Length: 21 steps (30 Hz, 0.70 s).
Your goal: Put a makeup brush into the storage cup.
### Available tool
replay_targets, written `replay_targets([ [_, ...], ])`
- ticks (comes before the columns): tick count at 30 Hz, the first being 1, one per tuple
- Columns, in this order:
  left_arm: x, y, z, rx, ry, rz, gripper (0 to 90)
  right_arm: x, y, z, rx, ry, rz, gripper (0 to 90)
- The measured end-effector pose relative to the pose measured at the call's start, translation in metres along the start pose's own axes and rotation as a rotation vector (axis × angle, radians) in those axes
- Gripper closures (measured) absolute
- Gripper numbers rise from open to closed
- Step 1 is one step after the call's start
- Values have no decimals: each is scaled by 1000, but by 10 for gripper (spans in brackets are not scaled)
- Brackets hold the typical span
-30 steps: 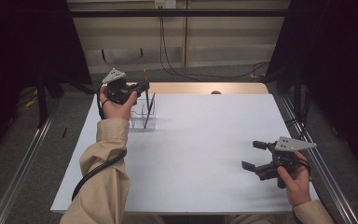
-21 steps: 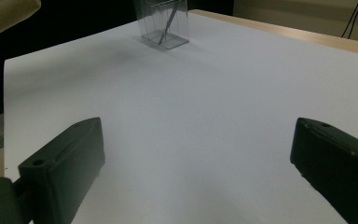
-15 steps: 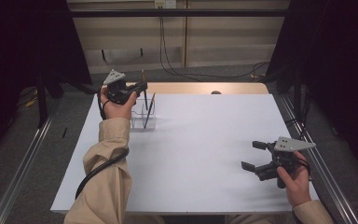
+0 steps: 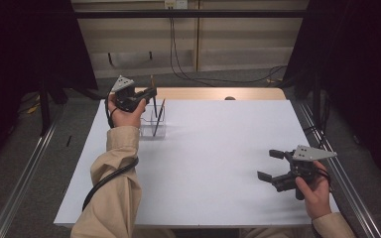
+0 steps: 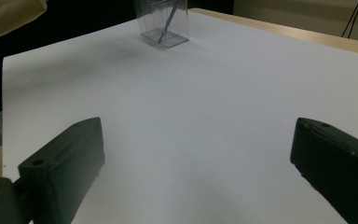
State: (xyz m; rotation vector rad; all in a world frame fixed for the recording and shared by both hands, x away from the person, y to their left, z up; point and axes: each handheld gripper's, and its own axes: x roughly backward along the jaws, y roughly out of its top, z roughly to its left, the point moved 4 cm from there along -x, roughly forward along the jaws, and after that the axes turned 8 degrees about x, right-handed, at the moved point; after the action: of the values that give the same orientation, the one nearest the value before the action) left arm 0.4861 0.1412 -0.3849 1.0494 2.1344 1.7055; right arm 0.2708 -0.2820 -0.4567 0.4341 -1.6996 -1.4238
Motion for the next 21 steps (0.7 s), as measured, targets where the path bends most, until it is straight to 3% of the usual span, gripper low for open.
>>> replay_targets([
  [21, -3, -11, 1, -8, -3, 7, 837, -3, 0, 2, 6, 16, 9, 23],
])
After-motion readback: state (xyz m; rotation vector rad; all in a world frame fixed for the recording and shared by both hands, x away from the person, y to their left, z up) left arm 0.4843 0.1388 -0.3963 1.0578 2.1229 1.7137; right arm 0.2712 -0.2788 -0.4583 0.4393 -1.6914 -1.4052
